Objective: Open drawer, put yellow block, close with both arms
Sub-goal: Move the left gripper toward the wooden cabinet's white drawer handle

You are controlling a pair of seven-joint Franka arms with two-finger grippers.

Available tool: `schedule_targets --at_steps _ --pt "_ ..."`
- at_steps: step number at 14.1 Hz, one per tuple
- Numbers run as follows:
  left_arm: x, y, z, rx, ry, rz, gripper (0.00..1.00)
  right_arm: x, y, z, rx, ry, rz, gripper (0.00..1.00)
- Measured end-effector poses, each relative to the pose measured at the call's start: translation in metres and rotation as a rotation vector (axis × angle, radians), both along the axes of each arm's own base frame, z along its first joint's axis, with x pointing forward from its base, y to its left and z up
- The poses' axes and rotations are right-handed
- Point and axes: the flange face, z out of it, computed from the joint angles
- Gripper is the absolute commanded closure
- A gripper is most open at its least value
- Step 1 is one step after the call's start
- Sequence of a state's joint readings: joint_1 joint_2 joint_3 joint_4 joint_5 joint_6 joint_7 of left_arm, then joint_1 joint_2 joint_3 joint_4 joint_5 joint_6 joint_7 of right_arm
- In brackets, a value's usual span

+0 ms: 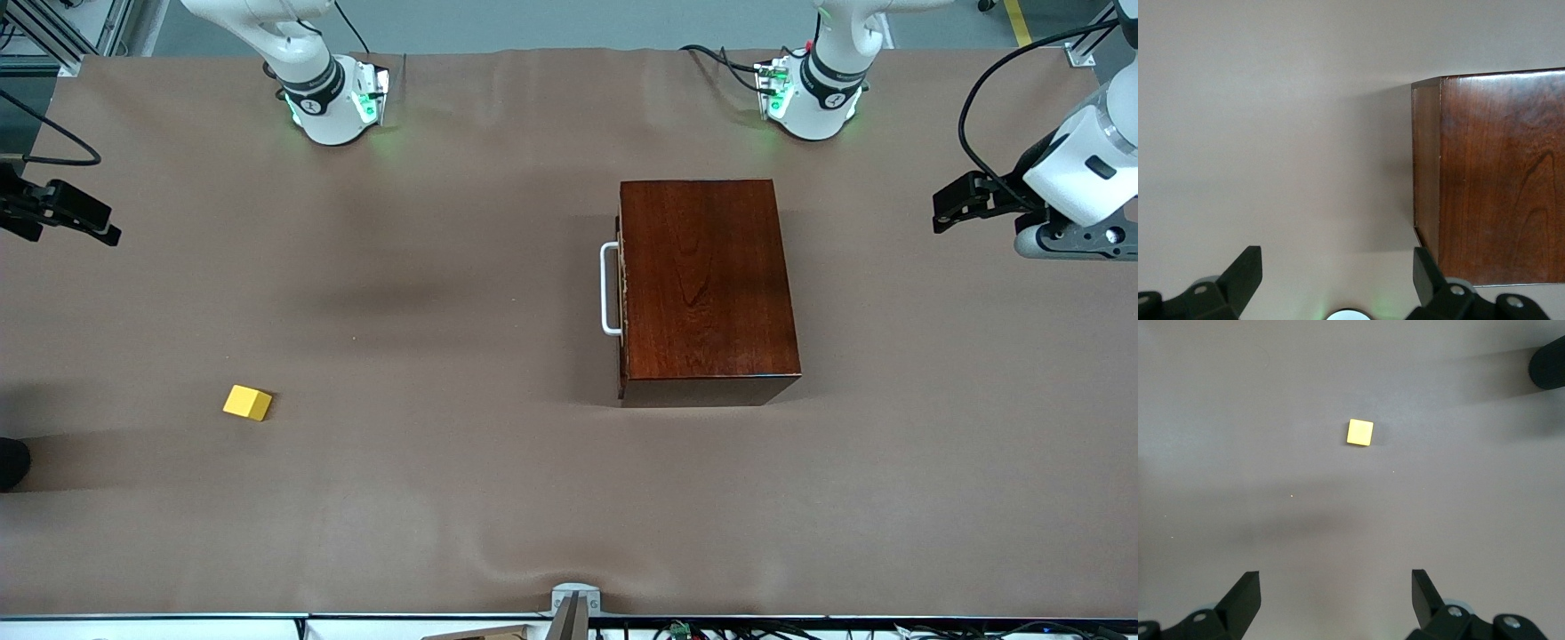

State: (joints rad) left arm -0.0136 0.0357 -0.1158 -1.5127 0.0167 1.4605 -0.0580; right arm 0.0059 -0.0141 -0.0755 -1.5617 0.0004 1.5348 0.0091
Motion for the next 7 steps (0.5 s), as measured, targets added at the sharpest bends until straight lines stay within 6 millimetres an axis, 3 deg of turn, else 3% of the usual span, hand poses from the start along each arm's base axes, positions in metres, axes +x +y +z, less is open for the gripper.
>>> schedule_targets --at_steps 7 --pt "-0.0005 -0.0064 -0.0001 -0.002 -0.001 -0.025 0.00 0.0000 0.0000 0.0000 0.000 0.000 0.000 0.00"
